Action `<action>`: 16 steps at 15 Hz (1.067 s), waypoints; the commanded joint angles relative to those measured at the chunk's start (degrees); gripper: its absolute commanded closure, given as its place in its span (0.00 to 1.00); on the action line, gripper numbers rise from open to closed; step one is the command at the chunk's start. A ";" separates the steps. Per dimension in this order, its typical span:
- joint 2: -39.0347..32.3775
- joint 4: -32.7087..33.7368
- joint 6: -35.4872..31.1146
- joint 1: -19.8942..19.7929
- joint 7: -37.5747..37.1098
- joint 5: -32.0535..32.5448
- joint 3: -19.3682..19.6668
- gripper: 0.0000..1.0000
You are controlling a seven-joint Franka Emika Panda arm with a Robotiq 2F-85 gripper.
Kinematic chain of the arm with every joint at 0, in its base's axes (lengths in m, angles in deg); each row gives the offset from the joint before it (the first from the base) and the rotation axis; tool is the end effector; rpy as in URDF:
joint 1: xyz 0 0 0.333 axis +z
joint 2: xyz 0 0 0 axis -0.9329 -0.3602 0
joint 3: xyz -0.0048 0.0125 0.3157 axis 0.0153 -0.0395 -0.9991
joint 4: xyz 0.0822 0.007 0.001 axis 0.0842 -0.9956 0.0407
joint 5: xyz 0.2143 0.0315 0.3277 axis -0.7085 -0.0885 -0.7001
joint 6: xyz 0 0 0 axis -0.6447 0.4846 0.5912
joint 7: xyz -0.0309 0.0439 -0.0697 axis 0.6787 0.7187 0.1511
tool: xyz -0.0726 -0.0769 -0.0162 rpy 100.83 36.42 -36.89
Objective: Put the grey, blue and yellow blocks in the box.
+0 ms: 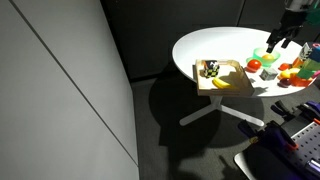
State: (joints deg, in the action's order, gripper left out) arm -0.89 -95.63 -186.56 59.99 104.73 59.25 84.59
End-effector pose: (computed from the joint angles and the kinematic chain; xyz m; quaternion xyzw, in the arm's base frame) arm 0.4375 -0.1569 0.2965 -0.9987 0.0415 0.0261 0.0102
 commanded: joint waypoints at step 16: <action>-7.44 1.77 -2.84 -2.16 -1.63 2.72 0.86 0.00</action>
State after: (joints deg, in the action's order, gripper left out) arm -5.55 -95.24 -188.07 58.71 104.62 60.02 85.09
